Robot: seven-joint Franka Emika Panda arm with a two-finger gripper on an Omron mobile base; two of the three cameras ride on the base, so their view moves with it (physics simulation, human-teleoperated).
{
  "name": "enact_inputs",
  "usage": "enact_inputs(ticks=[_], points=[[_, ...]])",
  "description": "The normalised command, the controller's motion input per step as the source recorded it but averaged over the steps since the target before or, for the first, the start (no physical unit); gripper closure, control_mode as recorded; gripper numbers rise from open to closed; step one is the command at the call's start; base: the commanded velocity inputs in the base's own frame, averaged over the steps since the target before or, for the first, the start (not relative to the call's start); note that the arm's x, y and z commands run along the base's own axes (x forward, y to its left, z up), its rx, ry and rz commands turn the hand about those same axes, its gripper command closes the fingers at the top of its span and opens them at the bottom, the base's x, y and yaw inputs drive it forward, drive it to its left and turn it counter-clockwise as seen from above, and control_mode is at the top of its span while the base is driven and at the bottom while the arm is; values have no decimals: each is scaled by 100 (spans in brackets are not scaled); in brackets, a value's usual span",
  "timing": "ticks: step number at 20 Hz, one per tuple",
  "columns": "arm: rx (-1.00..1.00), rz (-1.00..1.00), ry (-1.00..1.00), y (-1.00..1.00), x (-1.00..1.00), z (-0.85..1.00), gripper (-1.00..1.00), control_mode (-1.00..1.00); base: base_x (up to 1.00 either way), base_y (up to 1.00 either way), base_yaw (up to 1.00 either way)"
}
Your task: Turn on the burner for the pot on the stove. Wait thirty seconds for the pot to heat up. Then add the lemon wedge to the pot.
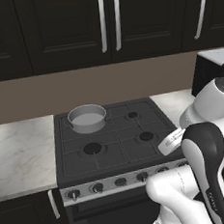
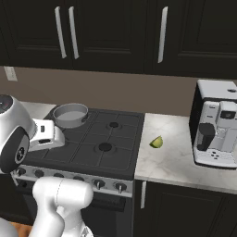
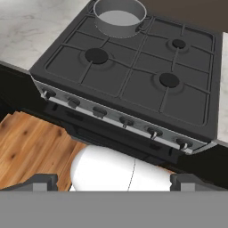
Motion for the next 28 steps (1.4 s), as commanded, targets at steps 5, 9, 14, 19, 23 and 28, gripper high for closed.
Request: enact_inputs(ticks=[5, 9, 14, 19, 23, 28], points=[[0, 0, 0, 0, 0, 0, -100, -100, 0, 0, 0], [0, 0, 0, 0, 0, 0, -100, -100, 0, 0, 0], [0, 0, 0, 0, 0, 0, -100, -100, 0, 0, 0], [0, 0, 0, 0, 0, 0, -100, -100, 0, 0, 0], [0, 0, 0, 0, 0, 0, -100, -100, 0, 0, 0], [0, 0, 0, 0, 0, 0, -100, -100, 0, 0, 0]])
